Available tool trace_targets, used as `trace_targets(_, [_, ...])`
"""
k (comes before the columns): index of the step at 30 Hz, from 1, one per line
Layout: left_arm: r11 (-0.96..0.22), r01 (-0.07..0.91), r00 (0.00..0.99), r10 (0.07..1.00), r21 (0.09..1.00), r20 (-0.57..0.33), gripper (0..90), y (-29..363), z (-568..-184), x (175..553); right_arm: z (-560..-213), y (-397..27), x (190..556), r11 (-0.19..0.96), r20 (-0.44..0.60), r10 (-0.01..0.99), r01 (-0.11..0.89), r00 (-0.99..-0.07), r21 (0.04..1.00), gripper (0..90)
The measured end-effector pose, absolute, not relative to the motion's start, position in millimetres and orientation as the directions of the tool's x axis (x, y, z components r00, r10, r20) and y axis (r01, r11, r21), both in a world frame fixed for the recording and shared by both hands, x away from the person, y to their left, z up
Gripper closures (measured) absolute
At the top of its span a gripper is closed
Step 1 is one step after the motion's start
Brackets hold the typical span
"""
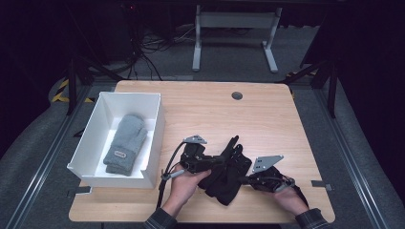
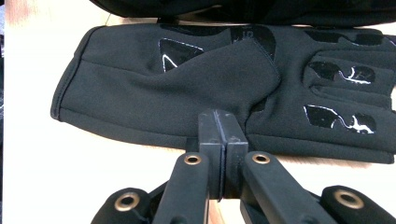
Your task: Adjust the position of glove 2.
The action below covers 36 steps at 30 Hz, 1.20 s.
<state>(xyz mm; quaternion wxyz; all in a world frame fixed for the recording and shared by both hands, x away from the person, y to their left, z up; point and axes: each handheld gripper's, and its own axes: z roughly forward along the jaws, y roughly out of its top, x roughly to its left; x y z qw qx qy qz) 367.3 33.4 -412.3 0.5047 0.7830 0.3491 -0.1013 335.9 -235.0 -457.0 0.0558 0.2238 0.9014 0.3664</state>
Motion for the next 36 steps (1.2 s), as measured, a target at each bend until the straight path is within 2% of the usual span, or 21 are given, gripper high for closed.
trace_targets(19, [-0.28,0.662,0.73,0.451,0.695,-0.514,87.2,9.9,-425.8,364.5,-458.9,-216.4,342.6,0.63,0.055,0.43,0.343,-0.901,0.697,90.0])
trace_targets(24, [-0.279,0.658,0.736,0.432,0.699,-0.521,83.1,7.7,-427.8,363.4,-457.4,-221.4,342.1,0.626,0.055,0.436,0.347,-0.898,0.698,90.0])
trace_targets(29, [-0.283,0.65,0.743,0.433,0.705,-0.511,74.8,6.3,-428.0,361.7,-450.4,-251.9,340.1,0.587,0.046,0.5,0.378,-0.865,0.716,81.6])
trace_targets(32, [-0.311,0.635,0.758,0.425,0.707,-0.494,82.8,4.9,-428.4,359.9,-447.1,-270.8,338.8,0.56,0.049,0.54,0.403,-0.84,0.724,77.4])
trace_targets(34, [-0.343,0.624,0.771,0.417,0.702,-0.482,88.8,2.0,-429.4,357.9,-445.2,-283.5,338.8,0.538,0.054,0.567,0.418,-0.822,0.732,71.7])
trace_targets(36, [-0.39,0.607,0.788,0.412,0.693,-0.458,90.0,-4.8,-433.1,354.4,-444.0,-297.3,340.2,0.51,0.046,0.606,0.432,-0.794,0.744,61.9])
